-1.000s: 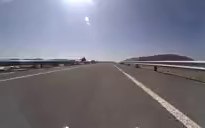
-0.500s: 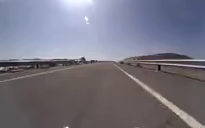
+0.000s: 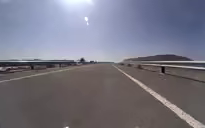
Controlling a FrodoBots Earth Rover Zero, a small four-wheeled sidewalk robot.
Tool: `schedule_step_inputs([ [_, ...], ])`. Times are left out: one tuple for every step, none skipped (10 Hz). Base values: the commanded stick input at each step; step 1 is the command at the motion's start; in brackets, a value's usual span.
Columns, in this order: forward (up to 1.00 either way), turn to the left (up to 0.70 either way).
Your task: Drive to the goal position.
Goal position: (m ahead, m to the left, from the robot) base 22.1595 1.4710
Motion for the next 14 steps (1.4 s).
schedule_step_inputs([
  [1.00, 0.00],
  [1.00, 0.00],
  [1.00, 0.00],
  [1.00, 0.00],
  [1.00, 0.00],
  [1.00, 0.00],
  [1.00, 0.00],
  [1.00, 0.00],
  [1.00, 0.00],
  [1.00, 0.00],
  [1.00, 0.00],
  [1.00, 0.00],
  [1.00, 0.00],
  [1.00, 0.00],
])
